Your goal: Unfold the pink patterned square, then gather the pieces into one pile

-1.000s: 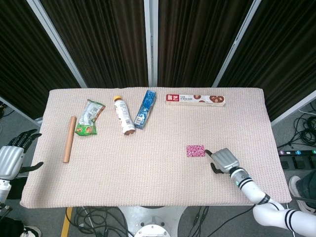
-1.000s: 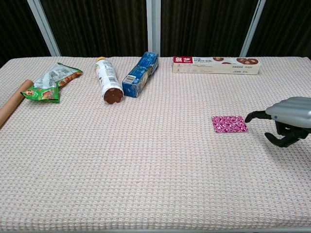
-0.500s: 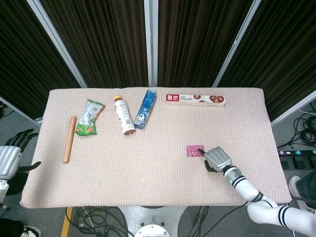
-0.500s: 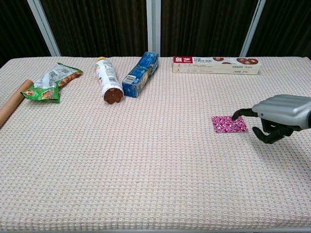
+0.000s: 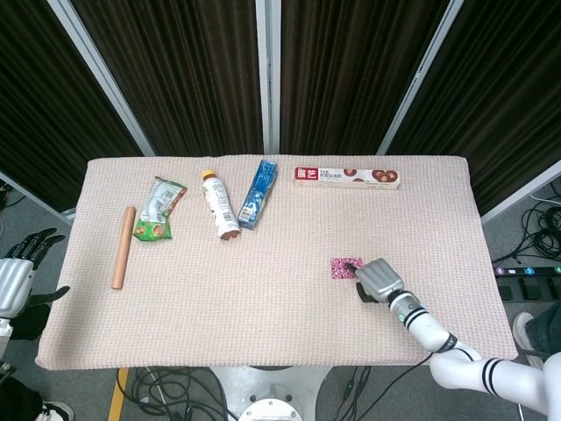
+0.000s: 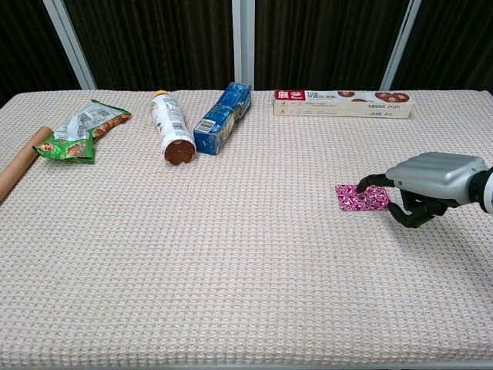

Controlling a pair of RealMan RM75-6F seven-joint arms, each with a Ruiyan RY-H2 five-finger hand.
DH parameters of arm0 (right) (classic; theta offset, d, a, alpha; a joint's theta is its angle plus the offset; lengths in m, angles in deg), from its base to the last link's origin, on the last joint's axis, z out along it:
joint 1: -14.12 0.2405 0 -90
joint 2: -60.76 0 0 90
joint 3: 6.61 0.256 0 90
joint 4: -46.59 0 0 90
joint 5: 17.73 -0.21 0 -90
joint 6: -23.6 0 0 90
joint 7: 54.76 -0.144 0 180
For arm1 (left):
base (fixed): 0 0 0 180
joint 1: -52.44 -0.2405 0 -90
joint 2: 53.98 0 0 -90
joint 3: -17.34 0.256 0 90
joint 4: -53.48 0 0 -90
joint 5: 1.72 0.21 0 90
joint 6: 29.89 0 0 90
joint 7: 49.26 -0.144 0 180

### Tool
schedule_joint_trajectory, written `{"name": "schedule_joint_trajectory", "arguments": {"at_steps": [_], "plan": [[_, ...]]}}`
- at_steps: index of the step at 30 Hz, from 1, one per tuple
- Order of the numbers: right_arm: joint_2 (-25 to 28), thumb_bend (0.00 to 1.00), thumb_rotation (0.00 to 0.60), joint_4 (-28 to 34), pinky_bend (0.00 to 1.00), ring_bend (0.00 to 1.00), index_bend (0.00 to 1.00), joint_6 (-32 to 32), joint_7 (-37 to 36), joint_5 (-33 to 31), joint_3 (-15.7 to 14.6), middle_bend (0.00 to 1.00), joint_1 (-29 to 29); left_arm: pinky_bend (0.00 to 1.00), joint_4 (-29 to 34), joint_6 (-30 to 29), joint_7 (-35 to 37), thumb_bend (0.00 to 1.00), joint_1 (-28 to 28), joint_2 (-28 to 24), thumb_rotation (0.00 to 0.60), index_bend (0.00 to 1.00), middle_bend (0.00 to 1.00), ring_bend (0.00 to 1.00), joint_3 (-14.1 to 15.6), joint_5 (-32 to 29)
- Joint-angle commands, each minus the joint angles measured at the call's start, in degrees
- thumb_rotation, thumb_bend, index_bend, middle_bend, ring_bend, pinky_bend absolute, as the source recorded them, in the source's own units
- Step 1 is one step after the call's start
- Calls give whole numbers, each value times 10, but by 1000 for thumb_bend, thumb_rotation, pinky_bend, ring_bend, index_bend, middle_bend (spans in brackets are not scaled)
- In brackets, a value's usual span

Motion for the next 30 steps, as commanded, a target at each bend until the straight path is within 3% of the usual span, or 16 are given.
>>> {"name": "schedule_joint_trajectory", "arguments": {"at_steps": [1, 17, 30], "plan": [[-1, 657, 404, -3, 1000, 1000, 134, 3, -1, -4, -1, 1000, 3, 264, -1, 0, 1, 51, 0, 1, 600, 230, 225, 165, 0, 0], [16, 653, 401, 1, 1000, 1000, 168, 6, 4, -27, -10, 1000, 14, 264, -5, 4, 3, 51, 1, 2, 600, 230, 226, 165, -2, -2], [-7, 649, 406, -4, 1000, 1000, 167, 16, 11, -33, -12, 1000, 31, 264, -14, 8, 12, 50, 0, 4, 600, 230, 225, 165, -3, -6]]}}
